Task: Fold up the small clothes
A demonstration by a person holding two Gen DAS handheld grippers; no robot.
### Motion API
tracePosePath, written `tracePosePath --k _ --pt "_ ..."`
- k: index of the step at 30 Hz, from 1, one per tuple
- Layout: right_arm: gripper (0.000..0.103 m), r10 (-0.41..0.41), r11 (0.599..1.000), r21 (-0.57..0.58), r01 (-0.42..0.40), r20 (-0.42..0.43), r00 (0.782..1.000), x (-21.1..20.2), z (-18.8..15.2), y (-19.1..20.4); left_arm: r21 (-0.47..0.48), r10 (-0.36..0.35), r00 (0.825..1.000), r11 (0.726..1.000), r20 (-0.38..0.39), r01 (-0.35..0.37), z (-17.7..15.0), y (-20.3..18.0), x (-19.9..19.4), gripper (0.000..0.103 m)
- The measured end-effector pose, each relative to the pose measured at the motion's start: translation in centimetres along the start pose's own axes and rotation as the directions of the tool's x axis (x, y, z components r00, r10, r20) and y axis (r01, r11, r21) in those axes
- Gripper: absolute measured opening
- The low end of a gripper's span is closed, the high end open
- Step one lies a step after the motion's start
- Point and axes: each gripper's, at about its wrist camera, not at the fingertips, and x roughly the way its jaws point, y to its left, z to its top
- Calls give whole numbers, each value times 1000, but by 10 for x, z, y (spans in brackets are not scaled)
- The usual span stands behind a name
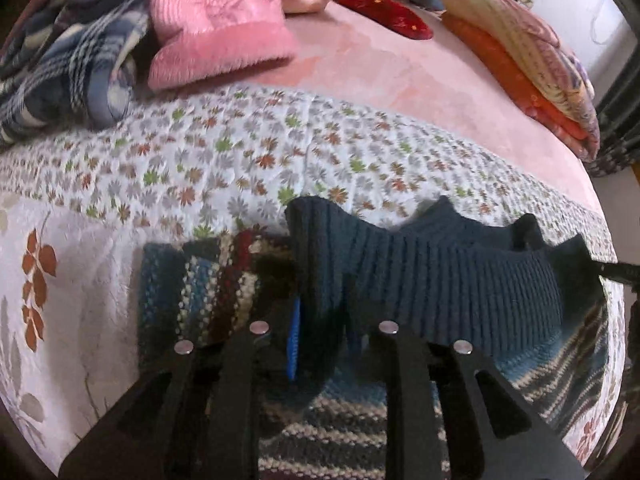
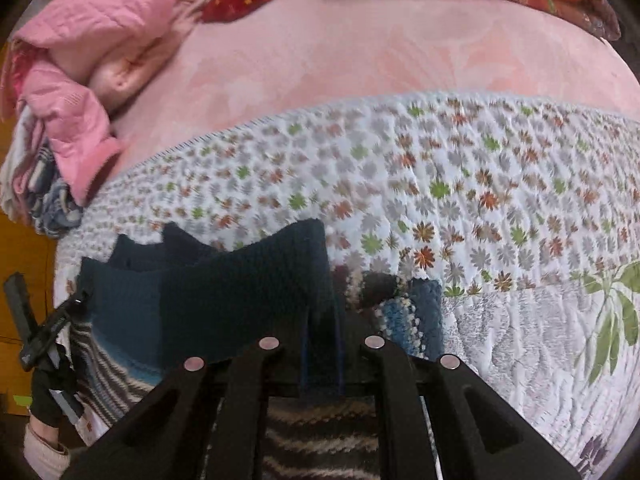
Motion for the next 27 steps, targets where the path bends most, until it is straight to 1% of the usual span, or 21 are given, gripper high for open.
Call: tracePosePath --k 3,4,5,6,7,9,11,13,14,15,17,19,20,21,23,24,25,27 --pt "13 -7 1000 16 7 6 1000 6 -4 -2 -24 4 1000 1000 -11 -4 -2 3 -3 25" --pt "16 -6 1000 25 5 10 1000 6 -5 -2 -34 3 1000 999 -18 -4 -3 3 -5 25" --pt "23 -6 999 36 6 10 1000 3 -6 -2 -48 11 999 999 -31 -12 -5 4 -9 33" --pt "25 -15 999 49 15 9 1000 -1 -9 -3 -60 15 999 998 -40 -17 -7 5 -15 39" --pt "26 -18 998 56 17 22 1000 -10 -12 -5 -67 22 999 997 -40 -25 -8 7 -22 40" --pt "28 -4 999 47 1 61 998 -36 -19 -7 -84 38 999 996 -29 -40 -16 12 -46 51" --pt "41 29 998 51 -33 84 996 -61 -30 -13 -101 31 999 994 -30 -33 -25 16 -72 53" --pt "43 68 995 60 -74 97 993 -92 -49 -21 -109 4 999 994 -35 -8 -36 18 -99 53" --pt "43 84 994 55 -89 98 992 -102 -55 -23 -109 -2 999 994 -38 -2 -45 18 -117 54" --pt "44 95 994 46 -100 102 990 -117 -70 -27 -108 -6 999 994 -39 2 -52 17 -129 57" --pt "53 88 995 38 -93 100 991 -134 -93 -29 -112 -34 999 993 -23 31 -71 14 -156 61" --pt "59 114 992 42 -119 103 988 -147 -120 -34 -115 -44 999 992 -13 43 -89 10 -175 66" --pt "59 135 989 49 -141 106 985 -150 -131 -36 -119 -50 999 992 -13 48 -102 9 -184 68" --pt "59 150 985 66 -158 107 983 -153 -142 -40 -130 -64 998 990 -20 61 -114 10 -190 69" --pt "59 165 978 115 -173 80 983 -150 -159 -46 -149 -83 996 986 -36 77 -124 4 -189 69" --pt "59 177 975 123 -186 78 981 -147 -162 -47 -149 -99 994 985 -38 92 -126 3 -186 69" --pt "59 179 974 130 -187 71 981 -142 -166 -48 -130 -97 994 988 -55 89 -128 -1 -178 69" --pt "59 137 984 108 -142 45 989 -130 -167 -48 -98 -71 995 993 -65 64 -126 -2 -163 69"
